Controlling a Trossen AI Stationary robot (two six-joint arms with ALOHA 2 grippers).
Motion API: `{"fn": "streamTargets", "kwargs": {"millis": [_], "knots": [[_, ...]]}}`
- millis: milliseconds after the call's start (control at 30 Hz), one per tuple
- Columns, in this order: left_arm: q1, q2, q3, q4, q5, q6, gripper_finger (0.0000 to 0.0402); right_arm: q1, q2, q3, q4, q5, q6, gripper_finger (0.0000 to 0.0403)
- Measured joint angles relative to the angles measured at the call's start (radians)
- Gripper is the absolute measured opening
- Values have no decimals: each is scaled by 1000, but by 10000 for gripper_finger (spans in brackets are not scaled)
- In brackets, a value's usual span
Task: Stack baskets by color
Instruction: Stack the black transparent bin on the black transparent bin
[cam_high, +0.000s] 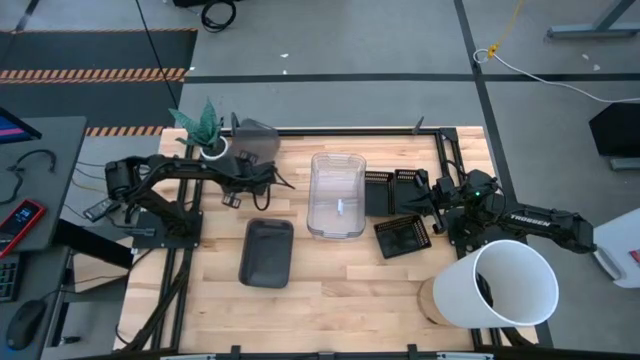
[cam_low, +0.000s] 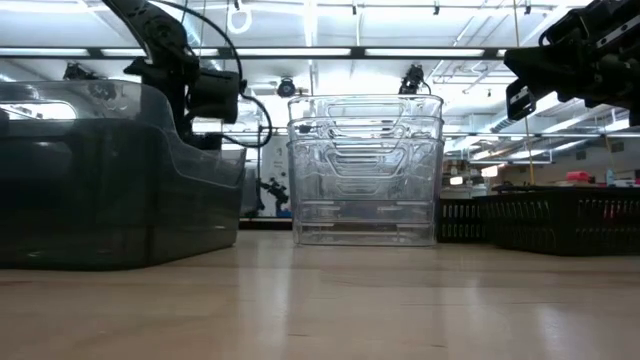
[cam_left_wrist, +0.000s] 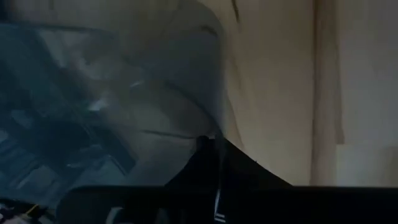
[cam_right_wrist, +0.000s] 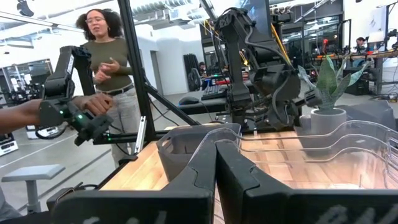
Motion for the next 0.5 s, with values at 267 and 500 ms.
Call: {"fn": "streamTargets", "kwargs": {"millis": [267, 500], "knots": [[-35, -46, 154, -167, 126, -162, 3, 0, 0, 0, 0, 0, 0, 14], [-43, -54, 404, -452, 433, -457, 4, 0, 0, 0, 0, 0, 0, 14]]}}
